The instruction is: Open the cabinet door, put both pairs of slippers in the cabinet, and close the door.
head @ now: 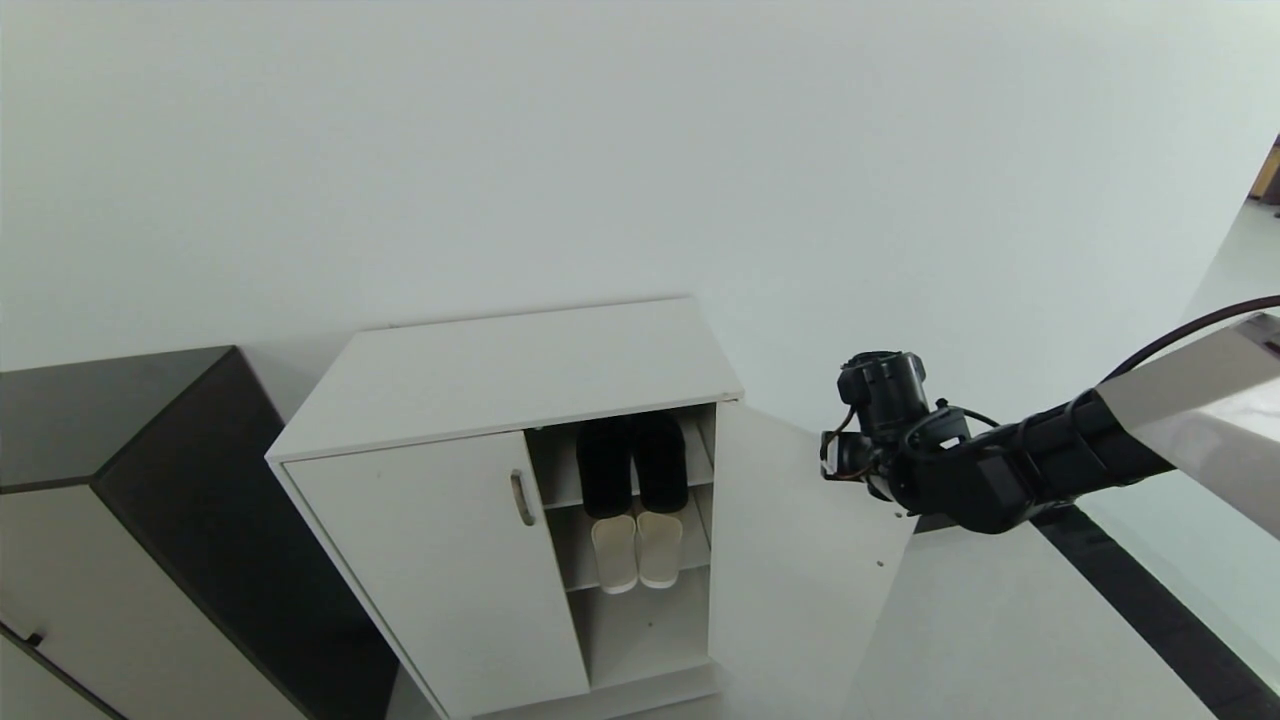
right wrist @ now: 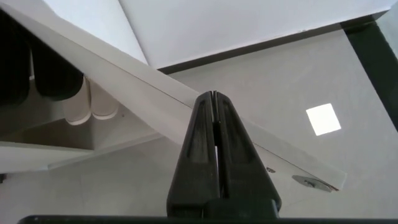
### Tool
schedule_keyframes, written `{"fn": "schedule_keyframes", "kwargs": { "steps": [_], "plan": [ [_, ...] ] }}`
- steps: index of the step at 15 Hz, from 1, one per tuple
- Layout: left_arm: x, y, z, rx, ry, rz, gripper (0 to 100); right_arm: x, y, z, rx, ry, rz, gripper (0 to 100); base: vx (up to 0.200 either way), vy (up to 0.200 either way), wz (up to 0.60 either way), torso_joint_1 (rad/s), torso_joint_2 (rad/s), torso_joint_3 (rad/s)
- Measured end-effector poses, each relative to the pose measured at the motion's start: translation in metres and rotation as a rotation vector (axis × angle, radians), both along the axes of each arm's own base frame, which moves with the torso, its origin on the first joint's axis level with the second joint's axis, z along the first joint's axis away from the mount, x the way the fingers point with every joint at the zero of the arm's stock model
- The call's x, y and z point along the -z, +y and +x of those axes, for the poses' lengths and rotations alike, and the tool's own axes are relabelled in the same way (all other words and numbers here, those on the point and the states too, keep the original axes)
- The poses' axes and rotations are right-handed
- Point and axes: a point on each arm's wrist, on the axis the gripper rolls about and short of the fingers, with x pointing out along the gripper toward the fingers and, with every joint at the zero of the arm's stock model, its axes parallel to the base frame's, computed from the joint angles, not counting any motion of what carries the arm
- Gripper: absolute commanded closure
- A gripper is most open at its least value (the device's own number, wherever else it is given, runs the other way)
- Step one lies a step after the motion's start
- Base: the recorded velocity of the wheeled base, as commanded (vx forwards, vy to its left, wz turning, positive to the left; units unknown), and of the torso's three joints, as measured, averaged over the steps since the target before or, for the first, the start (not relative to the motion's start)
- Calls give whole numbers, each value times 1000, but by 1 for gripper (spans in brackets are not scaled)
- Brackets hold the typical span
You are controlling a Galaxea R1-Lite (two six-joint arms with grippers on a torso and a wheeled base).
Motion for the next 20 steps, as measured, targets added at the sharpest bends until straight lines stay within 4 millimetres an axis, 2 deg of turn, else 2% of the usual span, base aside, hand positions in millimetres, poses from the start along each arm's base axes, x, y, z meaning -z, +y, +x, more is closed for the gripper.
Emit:
{"fn": "schedule_keyframes", "kwargs": {
  "steps": [6,9,12,17,20],
  "plan": [
    [0,0,0,0,0,0,100,-6,28,-35,-106,10,-2,100,0,0,0,0,0,0],
    [0,0,0,0,0,0,100,-18,40,-56,-160,-7,12,100,0,0,0,0,0,0],
    [0,0,0,0,0,0,100,-25,42,-65,-187,-34,33,100,0,0,0,0,0,0],
    [0,0,0,0,0,0,100,-24,43,-84,-331,-52,42,100,0,0,0,0,0,0],
    [0,0,0,0,0,0,100,-25,43,-91,-350,-49,32,100,0,0,0,0,0,0]
  ]
}}
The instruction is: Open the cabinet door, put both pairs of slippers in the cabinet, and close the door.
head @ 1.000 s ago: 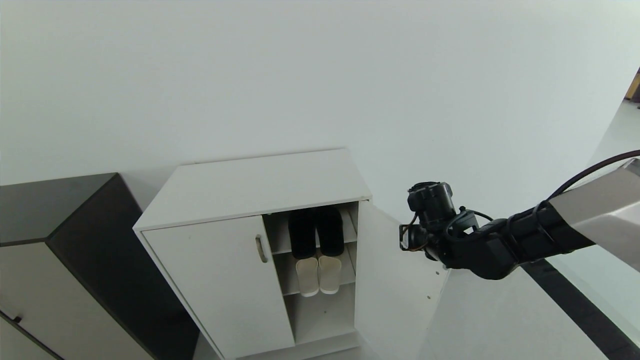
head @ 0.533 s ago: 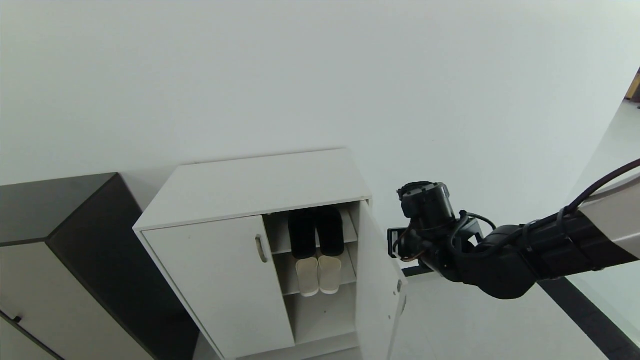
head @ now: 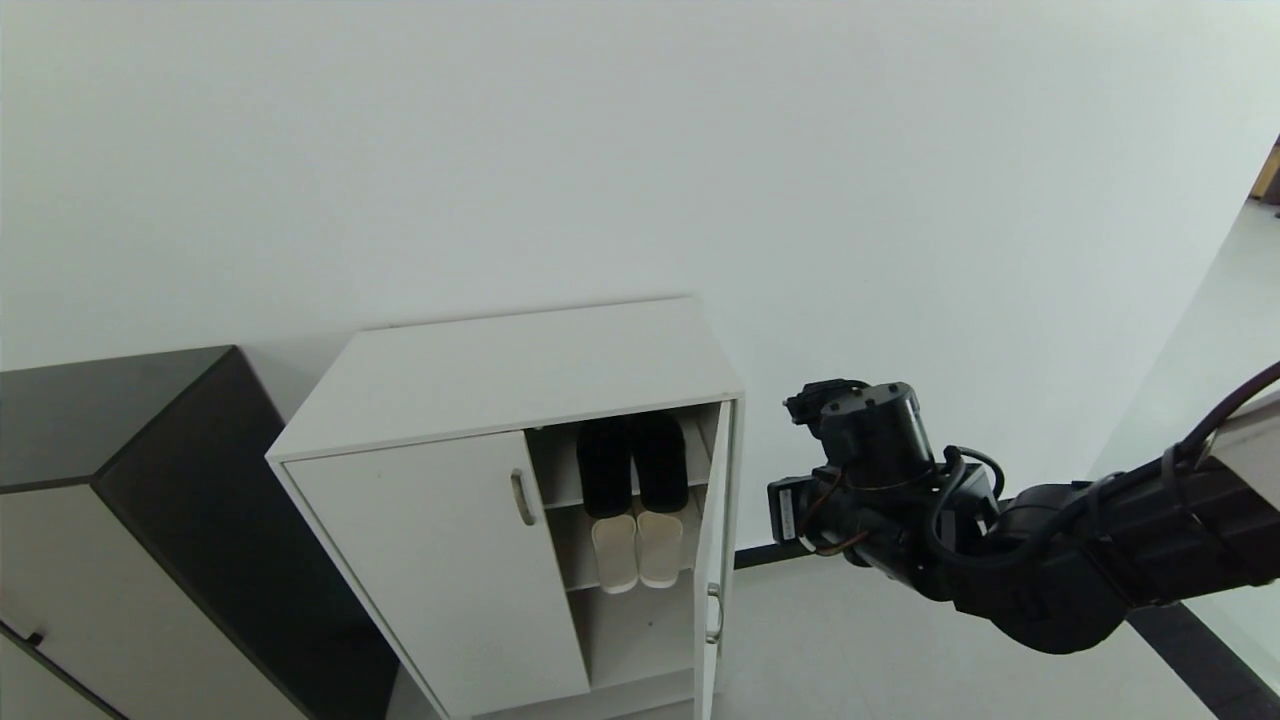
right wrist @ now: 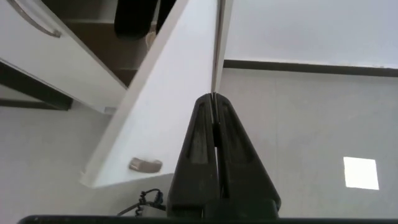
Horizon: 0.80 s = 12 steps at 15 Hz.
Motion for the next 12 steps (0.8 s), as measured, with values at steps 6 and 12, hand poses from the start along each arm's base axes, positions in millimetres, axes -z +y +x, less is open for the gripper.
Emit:
{"fn": "schedule_keyframes", "kwargs": {
  "steps": [6,12],
  "plan": [
    [0,0,0,0,0,0,100,0,1,-4,-17,-1,-14,100,0,0,600,0,2,2],
    [0,0,0,-3,0,1,100,-2,1,-3,-23,-54,6,100,0,0,0,0,0,0]
  ]
}}
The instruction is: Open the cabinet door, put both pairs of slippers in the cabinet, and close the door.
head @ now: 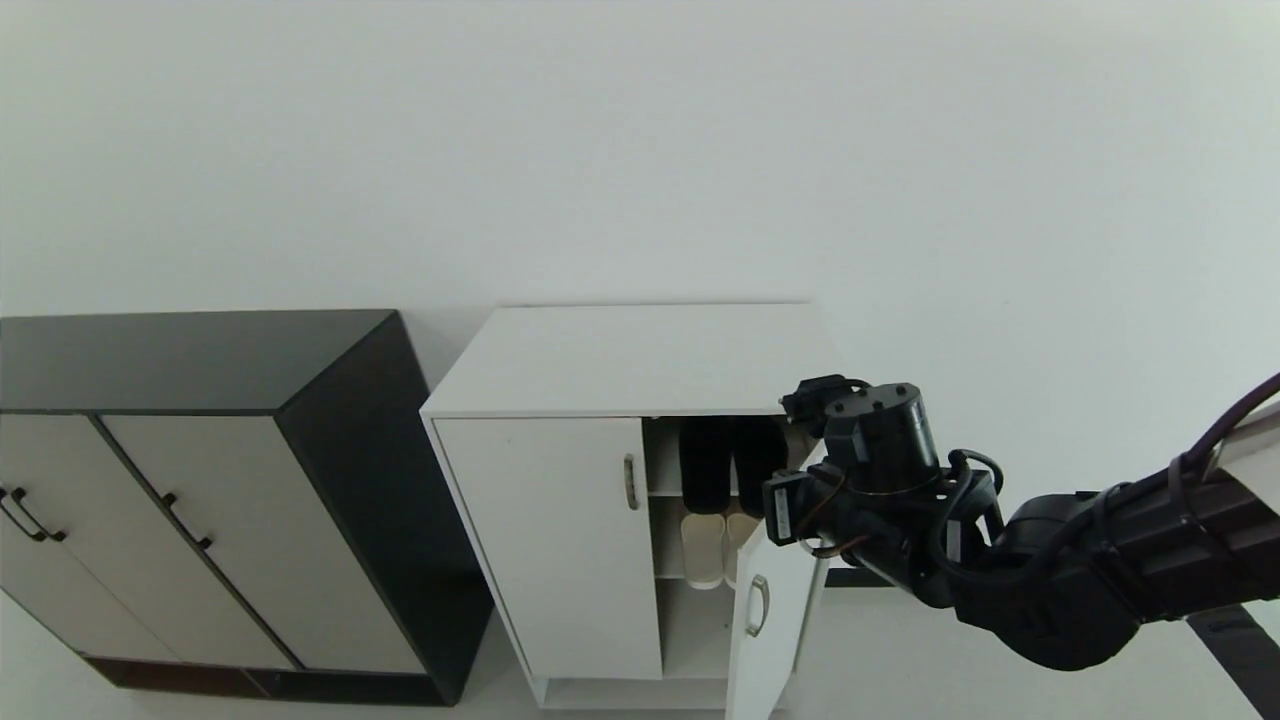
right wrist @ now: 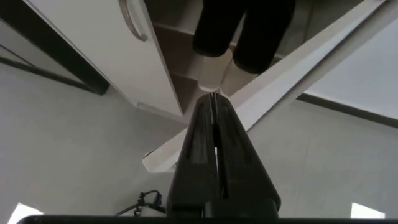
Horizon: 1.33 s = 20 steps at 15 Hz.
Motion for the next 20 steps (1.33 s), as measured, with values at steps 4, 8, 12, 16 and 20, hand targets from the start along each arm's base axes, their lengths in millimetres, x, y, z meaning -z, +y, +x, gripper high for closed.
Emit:
{"fn": "schedule_keyframes", "kwargs": {
  "steps": [4,8,12,16,20],
  "plan": [
    [0,0,0,1,0,0,100,3,-3,0,4,2,-7,100,0,0,0,0,0,0],
    [0,0,0,-1,0,1,100,11,-11,-8,-67,33,-41,100,100,0,0,2,0,-2],
    [0,0,0,0,0,-1,100,21,-29,-23,-146,9,-113,100,150,0,0,-3,-1,5],
    [0,0,0,0,0,-2,100,31,-33,-29,-162,33,-151,100,0,0,0,0,0,0],
    [0,0,0,1,1,-4,100,40,-34,-30,-197,54,-184,100,0,0,0,0,0,0]
  ]
}}
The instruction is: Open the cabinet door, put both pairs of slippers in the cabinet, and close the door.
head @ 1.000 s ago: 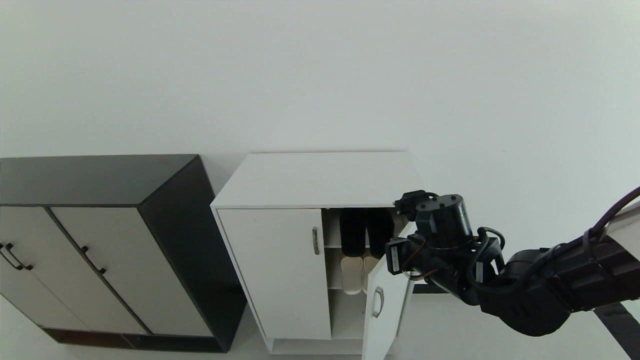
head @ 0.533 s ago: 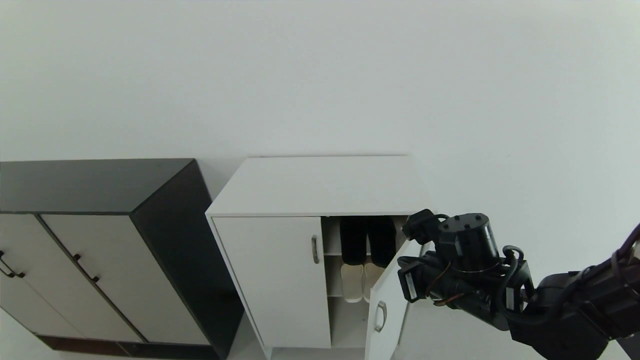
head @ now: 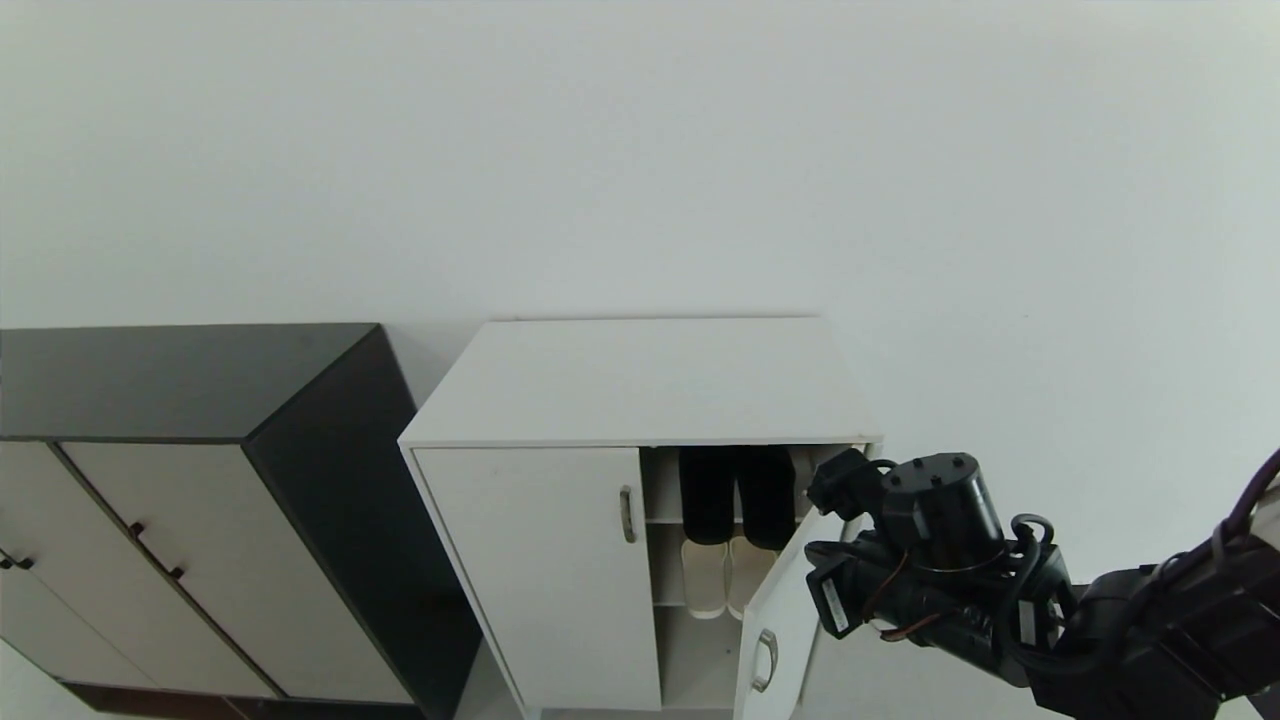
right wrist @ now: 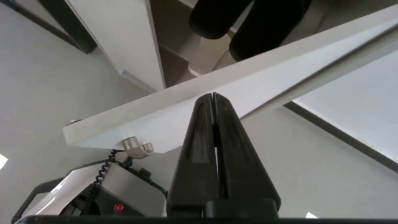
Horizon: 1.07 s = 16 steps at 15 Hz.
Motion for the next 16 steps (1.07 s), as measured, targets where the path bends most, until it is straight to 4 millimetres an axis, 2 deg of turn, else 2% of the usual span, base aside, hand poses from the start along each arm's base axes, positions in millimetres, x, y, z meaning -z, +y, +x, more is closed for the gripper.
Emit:
{"fn": "schedule_keyframes", "kwargs": {
  "steps": [9,16],
  "plan": [
    [0,0,0,0,0,1,100,15,7,20,28,-4,8,100,0,0,0,0,0,0],
    [0,0,0,1,0,1,100,19,11,54,93,-41,70,100,0,0,0,0,0,0]
  ]
}}
